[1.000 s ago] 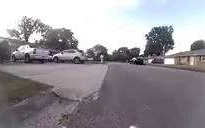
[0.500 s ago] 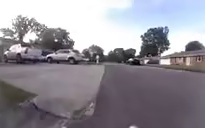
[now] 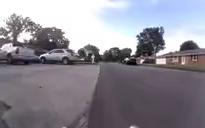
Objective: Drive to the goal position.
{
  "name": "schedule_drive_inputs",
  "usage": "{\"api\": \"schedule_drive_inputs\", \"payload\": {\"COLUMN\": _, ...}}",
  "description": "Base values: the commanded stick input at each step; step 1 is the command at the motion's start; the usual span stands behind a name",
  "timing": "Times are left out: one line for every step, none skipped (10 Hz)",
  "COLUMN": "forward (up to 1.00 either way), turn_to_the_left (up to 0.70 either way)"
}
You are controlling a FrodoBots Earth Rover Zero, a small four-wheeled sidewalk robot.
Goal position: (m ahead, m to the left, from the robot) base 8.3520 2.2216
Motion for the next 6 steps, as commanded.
{"api": "schedule_drive_inputs", "payload": {"forward": 0.98, "turn_to_the_left": 0.0}}
{"api": "schedule_drive_inputs", "payload": {"forward": 0.98, "turn_to_the_left": 0.0}}
{"api": "schedule_drive_inputs", "payload": {"forward": 0.98, "turn_to_the_left": 0.0}}
{"api": "schedule_drive_inputs", "payload": {"forward": 0.98, "turn_to_the_left": 0.0}}
{"api": "schedule_drive_inputs", "payload": {"forward": 0.98, "turn_to_the_left": 0.0}}
{"api": "schedule_drive_inputs", "payload": {"forward": 0.98, "turn_to_the_left": 0.0}}
